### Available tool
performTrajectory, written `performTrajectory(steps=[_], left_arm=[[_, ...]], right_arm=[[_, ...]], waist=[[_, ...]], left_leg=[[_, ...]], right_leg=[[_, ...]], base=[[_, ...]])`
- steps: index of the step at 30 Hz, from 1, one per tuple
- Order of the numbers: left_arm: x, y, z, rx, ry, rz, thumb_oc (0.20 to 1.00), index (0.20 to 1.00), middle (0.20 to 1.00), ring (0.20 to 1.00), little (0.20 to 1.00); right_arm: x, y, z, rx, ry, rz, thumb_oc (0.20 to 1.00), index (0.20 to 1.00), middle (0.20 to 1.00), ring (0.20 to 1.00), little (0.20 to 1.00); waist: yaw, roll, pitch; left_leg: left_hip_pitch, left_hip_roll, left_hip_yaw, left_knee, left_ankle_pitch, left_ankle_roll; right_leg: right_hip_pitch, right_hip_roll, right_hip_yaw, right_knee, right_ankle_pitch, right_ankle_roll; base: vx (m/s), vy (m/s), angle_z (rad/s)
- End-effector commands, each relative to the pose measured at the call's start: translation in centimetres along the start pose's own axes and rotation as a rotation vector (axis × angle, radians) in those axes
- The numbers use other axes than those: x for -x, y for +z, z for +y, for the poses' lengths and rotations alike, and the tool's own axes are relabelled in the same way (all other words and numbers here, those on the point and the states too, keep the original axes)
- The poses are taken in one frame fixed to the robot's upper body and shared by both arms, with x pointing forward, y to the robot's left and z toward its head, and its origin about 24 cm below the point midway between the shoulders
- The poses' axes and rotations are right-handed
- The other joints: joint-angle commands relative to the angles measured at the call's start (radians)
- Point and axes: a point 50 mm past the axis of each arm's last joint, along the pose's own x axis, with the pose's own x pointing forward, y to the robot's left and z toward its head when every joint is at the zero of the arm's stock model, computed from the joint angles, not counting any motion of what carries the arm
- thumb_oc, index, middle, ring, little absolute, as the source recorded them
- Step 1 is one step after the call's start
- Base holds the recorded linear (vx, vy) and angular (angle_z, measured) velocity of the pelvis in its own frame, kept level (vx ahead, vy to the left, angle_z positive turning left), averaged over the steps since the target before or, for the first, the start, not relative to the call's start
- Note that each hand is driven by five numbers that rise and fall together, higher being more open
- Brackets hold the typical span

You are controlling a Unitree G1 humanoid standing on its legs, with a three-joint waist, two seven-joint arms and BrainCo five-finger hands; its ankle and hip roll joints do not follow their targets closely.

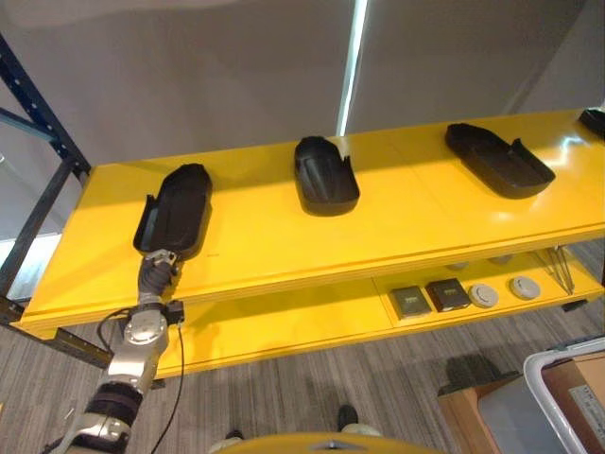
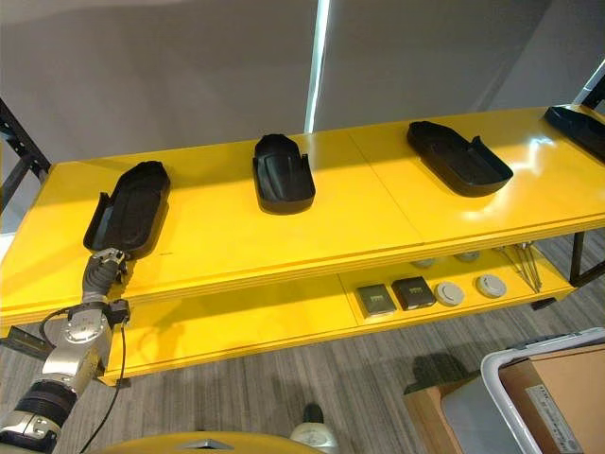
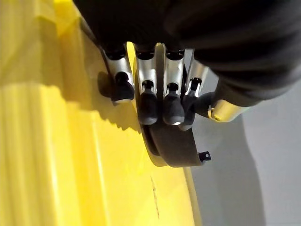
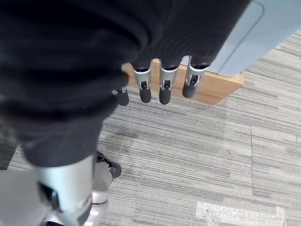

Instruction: Move parts from the plastic box to the shelf.

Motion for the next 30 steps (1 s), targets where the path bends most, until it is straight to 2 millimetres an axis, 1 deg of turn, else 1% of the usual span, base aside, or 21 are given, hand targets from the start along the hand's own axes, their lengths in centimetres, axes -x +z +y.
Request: performTrajectory(steps=[1,8,17,25,27,29,30], left_arm=[[-2.0,2.7,-0.6,-0.003,0.015,-0.1,0.2,0.2,0.2,0.2,0.2],[-2.2,2.9,-1.1,-0.011,0.008,-0.104,0.2,0.2,0.2,0.2,0.2],[-3.2,3.0,-1.3,0.0,0.034,-0.074,0.2,0.2,0.2,0.2,0.2],[-3.3,2.9,-1.4,0.007,0.037,-0.072,0.2,0.2,0.2,0.2,0.2],[-3.3,3.2,-1.7,0.025,0.005,-0.097,0.2,0.2,0.2,0.2,0.2],[-3.0,4.3,-2.1,0.06,-0.048,-0.164,0.2,0.2,0.2,0.2,0.2],[-2.8,4.8,-2.3,0.07,-0.068,-0.193,0.269,0.269,0.269,0.269,0.269]], right_arm=[[-0.2,0.4,-1.5,0.055,-0.014,-0.001,1.0,1.0,1.0,1.0,1.0],[-0.2,0.5,-1.5,0.064,-0.012,-0.006,1.0,1.0,1.0,1.0,1.0],[-0.2,0.6,-1.2,0.07,0.003,-0.007,1.0,1.0,1.0,1.0,1.0],[-0.2,0.8,-1.1,0.073,0.008,-0.007,1.0,1.0,1.0,1.0,1.0],[-0.2,0.8,-1.0,0.072,0.011,-0.005,1.0,1.0,1.0,1.0,1.0],[-0.2,0.8,-0.9,0.065,0.015,-0.003,1.0,1.0,1.0,1.0,1.0],[-0.2,0.8,-0.8,0.06,0.018,0.0,1.0,1.0,1.0,1.0,1.0]], waist=[[-0.016,-0.011,0.035],[-0.022,-0.013,0.037],[-0.036,-0.015,0.029],[-0.037,-0.015,0.023],[-0.034,-0.015,0.021],[-0.026,-0.015,0.019],[-0.023,-0.015,0.019]], left_leg=[[-0.034,0.048,0.004,0.047,-0.054,0.026],[-0.035,0.051,0.009,0.051,-0.055,0.025],[-0.028,0.051,0.016,0.044,-0.054,0.026],[-0.026,0.052,0.018,0.044,-0.055,0.026],[-0.024,0.051,0.015,0.044,-0.057,0.027],[-0.021,0.049,0.011,0.042,-0.059,0.029],[-0.02,0.049,0.01,0.042,-0.06,0.029]], right_leg=[[0.03,-0.053,0.003,0.041,-0.092,0.035],[0.029,-0.052,0.006,0.043,-0.093,0.034],[0.033,-0.052,0.01,0.038,-0.094,0.036],[0.035,-0.053,0.01,0.039,-0.096,0.035],[0.038,-0.053,0.009,0.039,-0.098,0.034],[0.043,-0.054,0.004,0.036,-0.098,0.032],[0.045,-0.054,0.002,0.035,-0.098,0.031]], base=[[0.0,0.0,0.0],[0.0,0.0,0.0],[0.01,-0.004,-0.05],[0.0,0.0,0.0],[0.0,0.0,0.0],[0.0,0.0,0.0],[0.0,0.0,0.0]])
